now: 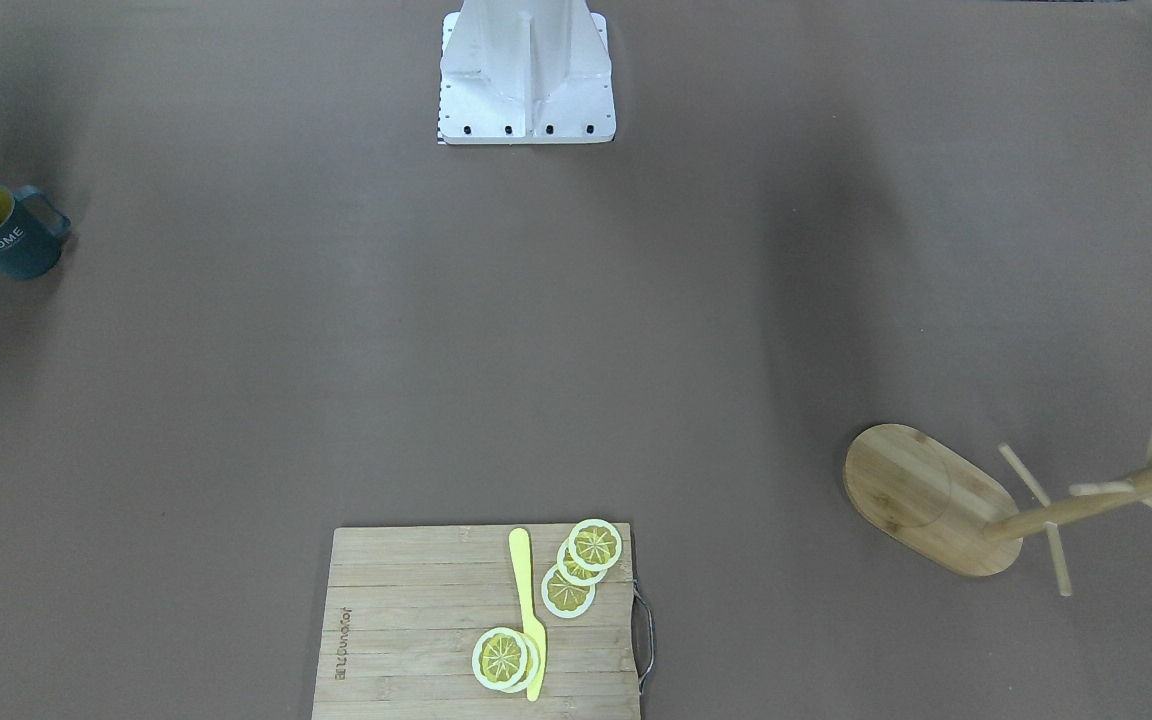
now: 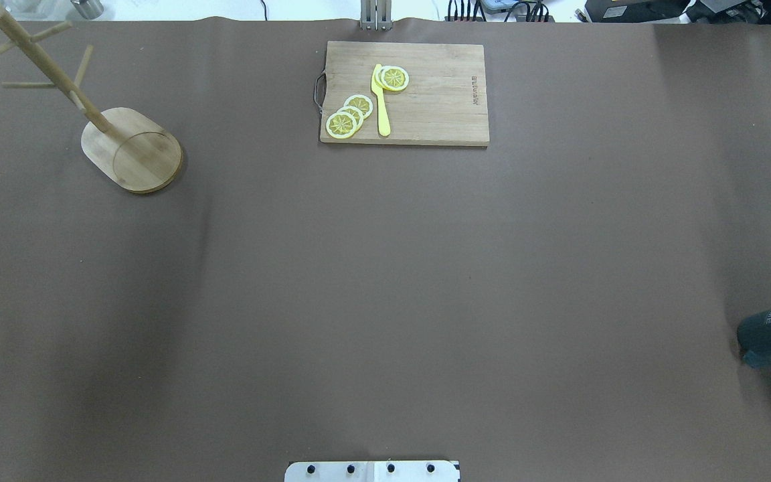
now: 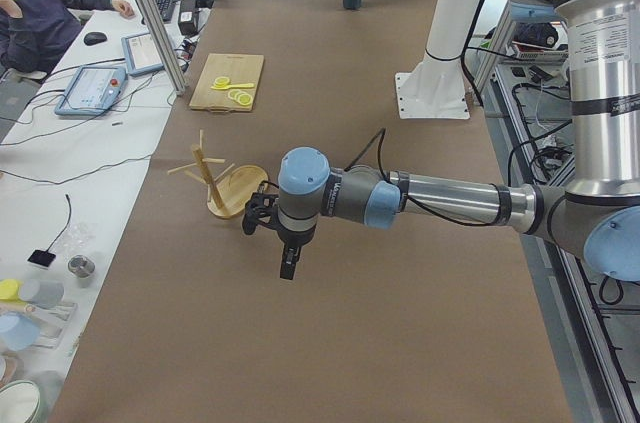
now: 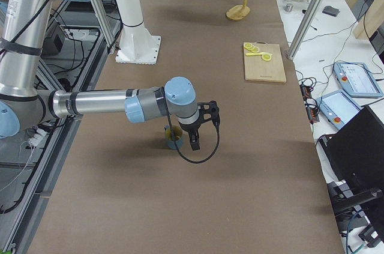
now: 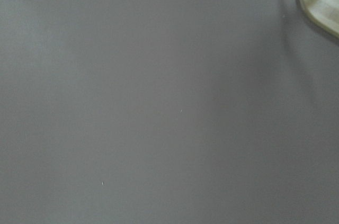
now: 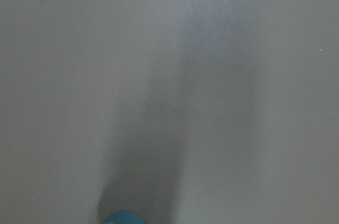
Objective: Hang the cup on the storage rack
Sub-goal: 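Grasp the teal mug by its rim with the right gripper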
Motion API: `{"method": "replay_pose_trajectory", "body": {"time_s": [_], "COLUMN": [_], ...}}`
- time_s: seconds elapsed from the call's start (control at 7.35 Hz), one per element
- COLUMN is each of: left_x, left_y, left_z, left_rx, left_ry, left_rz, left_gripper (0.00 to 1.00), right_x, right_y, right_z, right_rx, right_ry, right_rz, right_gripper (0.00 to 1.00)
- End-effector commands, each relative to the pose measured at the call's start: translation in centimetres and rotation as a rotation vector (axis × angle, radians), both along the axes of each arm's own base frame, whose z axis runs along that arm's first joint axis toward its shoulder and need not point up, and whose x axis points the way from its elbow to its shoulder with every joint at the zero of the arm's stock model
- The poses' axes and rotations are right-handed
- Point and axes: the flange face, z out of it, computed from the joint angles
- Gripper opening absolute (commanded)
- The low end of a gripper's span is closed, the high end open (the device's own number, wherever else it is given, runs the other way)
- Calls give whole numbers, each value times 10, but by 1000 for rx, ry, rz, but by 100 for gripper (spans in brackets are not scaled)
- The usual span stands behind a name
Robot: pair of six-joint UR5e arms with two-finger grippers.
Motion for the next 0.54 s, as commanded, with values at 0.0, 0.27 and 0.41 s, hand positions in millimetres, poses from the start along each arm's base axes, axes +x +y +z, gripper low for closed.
{"method": "replay_pose_trajectory", "body": {"time_s": [0.0,0.27,0.41], "left_x": [1,0,-2], "left_y": [-18,-26,-24], "left_z": [-15,-23,-28], "left_rx": [118,166,248], "left_ry": [7,-9,-13], "left_rz": [-2,7,19], "left_gripper": [99,99,99], "right_x": [0,1,0], "right_y": [9,17,22], "right_z": [14,19,21], "right_rx": [-18,-1,-9], "right_ry": [-26,-21,-26], "right_rz": [-9,-10,-3], "right_gripper": [100,100,100]}}
